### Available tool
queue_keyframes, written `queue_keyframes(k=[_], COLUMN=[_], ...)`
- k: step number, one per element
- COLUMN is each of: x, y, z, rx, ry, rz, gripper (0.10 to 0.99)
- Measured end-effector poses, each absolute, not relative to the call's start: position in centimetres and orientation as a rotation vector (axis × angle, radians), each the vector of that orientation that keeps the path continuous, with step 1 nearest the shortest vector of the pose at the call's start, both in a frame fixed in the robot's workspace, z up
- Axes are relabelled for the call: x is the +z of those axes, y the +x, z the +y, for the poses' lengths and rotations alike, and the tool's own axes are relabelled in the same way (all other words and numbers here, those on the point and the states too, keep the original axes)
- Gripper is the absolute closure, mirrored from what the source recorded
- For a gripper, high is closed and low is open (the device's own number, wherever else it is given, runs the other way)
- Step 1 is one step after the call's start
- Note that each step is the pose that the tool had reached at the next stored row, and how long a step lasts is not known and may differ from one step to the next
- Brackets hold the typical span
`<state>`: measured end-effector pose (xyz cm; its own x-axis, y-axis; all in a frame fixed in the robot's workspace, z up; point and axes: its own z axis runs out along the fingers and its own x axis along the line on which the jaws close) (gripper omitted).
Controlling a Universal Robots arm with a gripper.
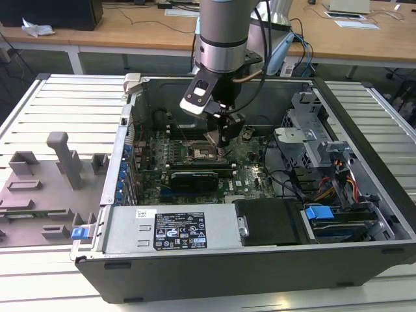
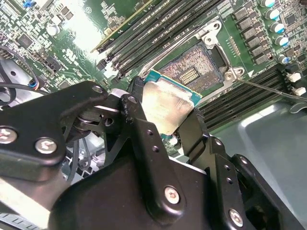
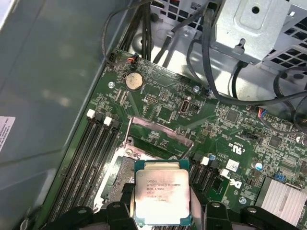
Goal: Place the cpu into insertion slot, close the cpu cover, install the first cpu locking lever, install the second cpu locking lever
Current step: 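Place the cpu into insertion slot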
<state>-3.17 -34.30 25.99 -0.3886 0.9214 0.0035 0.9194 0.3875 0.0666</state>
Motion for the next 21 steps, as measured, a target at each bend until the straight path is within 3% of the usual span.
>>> queue_keyframes(k=[21], x=[25.99], y=[-3.17], z=[-34.3], rx=[0.082], ry=[1.857], rz=[2.484], gripper=[0.541])
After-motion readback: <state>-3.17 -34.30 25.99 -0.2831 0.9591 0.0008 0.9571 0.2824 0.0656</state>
